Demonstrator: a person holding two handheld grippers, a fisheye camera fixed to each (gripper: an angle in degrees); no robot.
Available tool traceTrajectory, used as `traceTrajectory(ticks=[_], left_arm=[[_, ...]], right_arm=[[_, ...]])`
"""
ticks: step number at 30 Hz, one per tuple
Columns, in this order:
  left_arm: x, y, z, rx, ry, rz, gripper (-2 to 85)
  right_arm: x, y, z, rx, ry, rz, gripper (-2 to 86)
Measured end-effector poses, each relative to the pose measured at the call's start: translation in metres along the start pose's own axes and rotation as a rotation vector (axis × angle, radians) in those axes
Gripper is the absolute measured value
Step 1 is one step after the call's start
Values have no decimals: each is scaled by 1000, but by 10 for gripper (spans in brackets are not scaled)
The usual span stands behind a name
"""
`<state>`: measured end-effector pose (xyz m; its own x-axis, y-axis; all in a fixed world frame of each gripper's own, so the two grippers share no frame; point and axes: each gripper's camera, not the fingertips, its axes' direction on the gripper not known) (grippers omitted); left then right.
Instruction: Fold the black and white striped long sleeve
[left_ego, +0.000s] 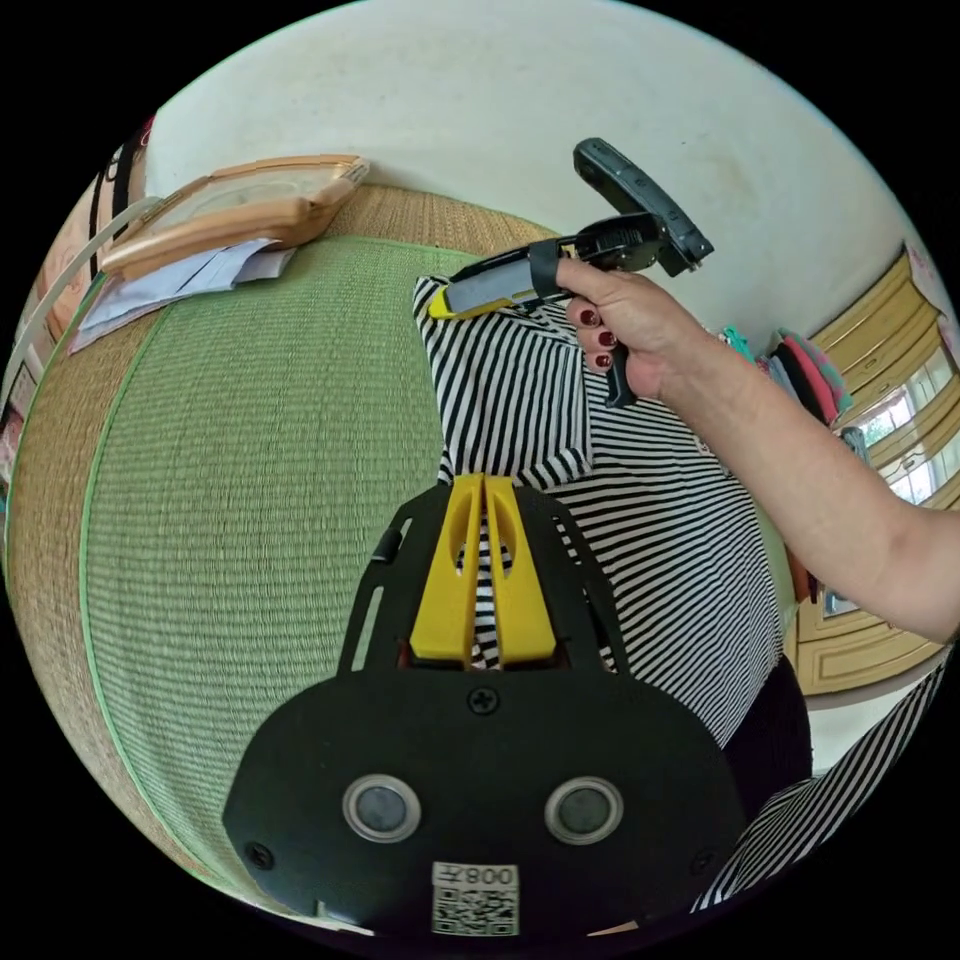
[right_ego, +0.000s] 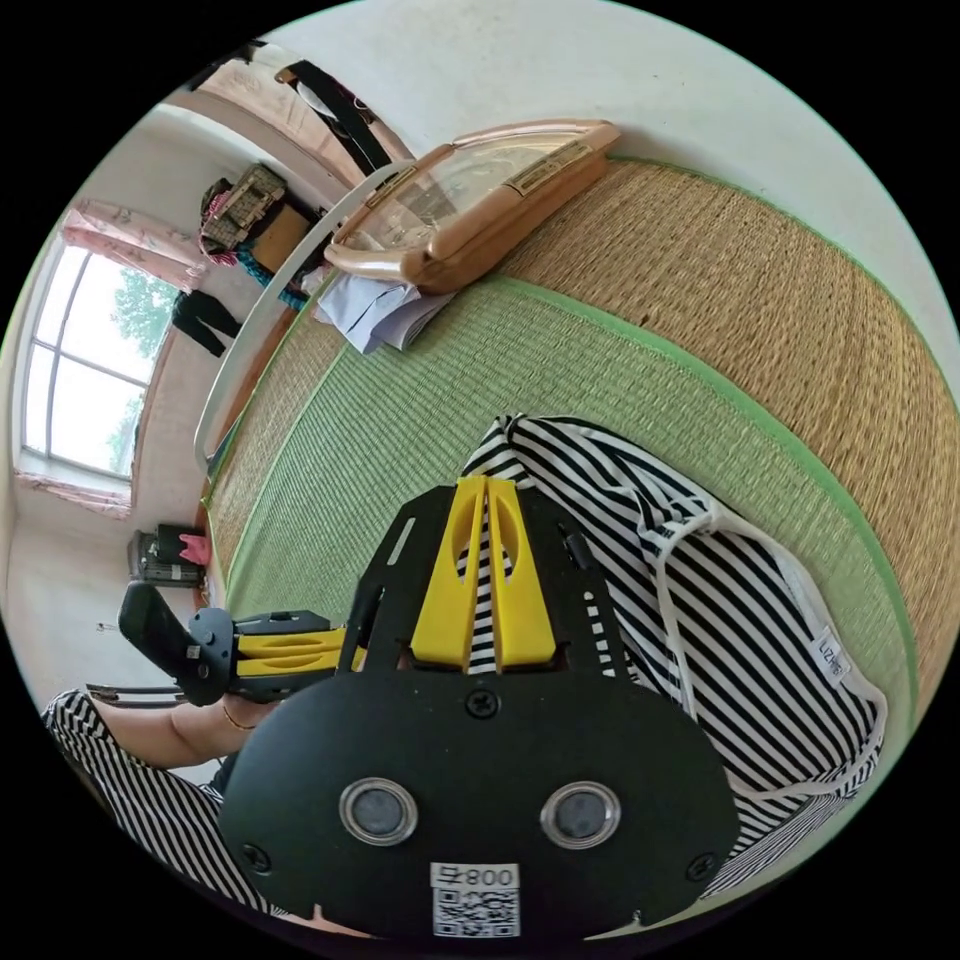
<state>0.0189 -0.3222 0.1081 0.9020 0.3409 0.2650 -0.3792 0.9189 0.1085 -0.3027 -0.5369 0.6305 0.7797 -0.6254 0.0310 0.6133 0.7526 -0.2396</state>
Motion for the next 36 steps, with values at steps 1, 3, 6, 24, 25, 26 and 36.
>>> traceTrajectory(ticks=[1,3,6,24,25,26,36], left_arm=[[-1,-1,0,0,7,-4,1],[2,-3,-2,35,22,-5,1],[7,-7,5,16,17,23,1],[19,-29,37,-55,-23,34,2],[21,-30,41,-72,-30,46,2],[23,-31,43,-63,-37,60,1],[47,-61,48,-10,-32,99,1]], right_arm=[[-3,0,0,2,5,-3,0],[-7,3,-5,2,9,-5,0],[-11,19,-22,35,-10,-21,0],[-68,162,-49,2,-91,-58,1],[-69,162,-52,2,-99,-44,1],[-72,164,-54,-4,-106,-49,1],[-35,171,-146,168,-22,58,0]])
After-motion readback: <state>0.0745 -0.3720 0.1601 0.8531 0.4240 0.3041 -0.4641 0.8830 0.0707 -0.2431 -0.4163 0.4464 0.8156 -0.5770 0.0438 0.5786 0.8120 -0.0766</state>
